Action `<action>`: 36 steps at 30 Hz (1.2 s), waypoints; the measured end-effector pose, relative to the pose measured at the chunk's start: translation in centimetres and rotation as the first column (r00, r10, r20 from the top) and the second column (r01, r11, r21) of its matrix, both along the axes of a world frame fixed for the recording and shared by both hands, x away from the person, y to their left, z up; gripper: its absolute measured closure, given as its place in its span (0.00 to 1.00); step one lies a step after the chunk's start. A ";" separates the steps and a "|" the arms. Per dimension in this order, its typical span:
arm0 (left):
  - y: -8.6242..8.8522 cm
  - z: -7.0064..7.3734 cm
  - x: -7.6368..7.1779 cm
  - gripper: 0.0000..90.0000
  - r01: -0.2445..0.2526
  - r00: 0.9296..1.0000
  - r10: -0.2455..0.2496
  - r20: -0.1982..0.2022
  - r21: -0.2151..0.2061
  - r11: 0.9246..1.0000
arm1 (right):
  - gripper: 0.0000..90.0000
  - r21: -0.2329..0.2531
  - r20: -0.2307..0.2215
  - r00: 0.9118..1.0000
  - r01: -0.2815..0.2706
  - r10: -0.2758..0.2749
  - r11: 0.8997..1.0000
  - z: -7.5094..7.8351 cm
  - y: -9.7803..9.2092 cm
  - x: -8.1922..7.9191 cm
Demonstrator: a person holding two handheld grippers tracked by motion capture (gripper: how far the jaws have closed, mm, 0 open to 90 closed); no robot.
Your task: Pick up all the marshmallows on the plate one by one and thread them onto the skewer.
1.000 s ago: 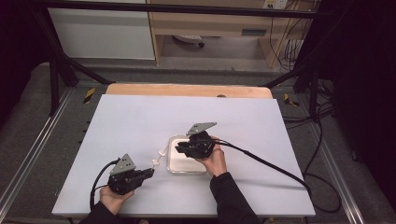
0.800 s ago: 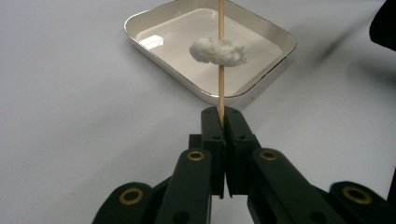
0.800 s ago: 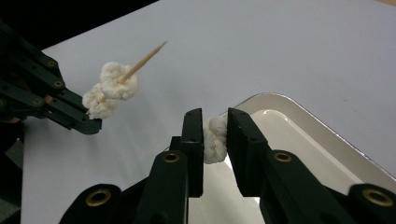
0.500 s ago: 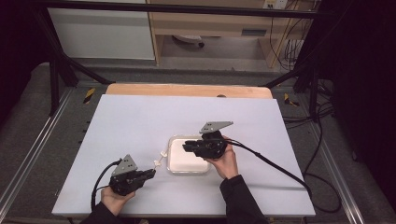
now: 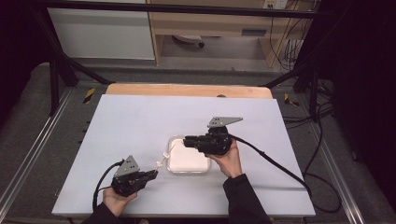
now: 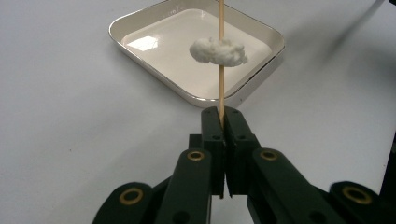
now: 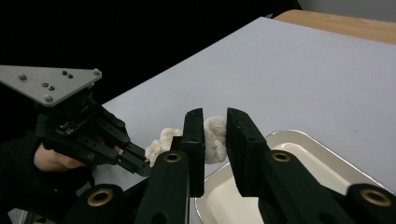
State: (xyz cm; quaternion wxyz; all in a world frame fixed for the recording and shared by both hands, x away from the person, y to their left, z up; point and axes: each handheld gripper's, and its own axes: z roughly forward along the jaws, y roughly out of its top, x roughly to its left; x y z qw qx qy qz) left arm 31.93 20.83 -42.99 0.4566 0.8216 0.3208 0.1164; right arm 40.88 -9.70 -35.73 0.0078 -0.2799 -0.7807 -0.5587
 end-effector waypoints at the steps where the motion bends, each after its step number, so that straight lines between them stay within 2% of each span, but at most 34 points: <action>1: 0.0 0.0 0.0 0.98 0.002 1.000 -0.002 0.001 0.000 1.000 | 0.87 0.005 -0.001 1.000 -0.001 0.001 1.000 0.0 0.0 0.0; 4: -0.1 0.0 -0.1 0.98 0.004 1.000 -0.004 0.003 0.001 1.000 | 0.87 0.029 -0.014 1.000 -0.008 0.009 1.000 0.0 0.1 0.2; 15: -0.4 0.0 -0.2 0.98 0.012 1.000 -0.012 0.009 0.002 1.000 | 0.86 0.068 -0.053 0.998 -0.024 0.027 0.997 -0.8 0.7 0.8; 28: -0.4 0.0 -0.2 0.98 0.014 1.000 -0.014 0.011 0.003 1.000 | 0.87 0.075 -0.073 0.997 -0.033 0.038 0.997 -1.3 1.3 1.0; 36: -0.4 0.0 -0.4 0.98 0.010 1.000 -0.010 0.025 -0.015 1.000 | 0.88 0.096 -0.091 0.995 -0.039 0.048 0.995 -1.6 1.5 1.0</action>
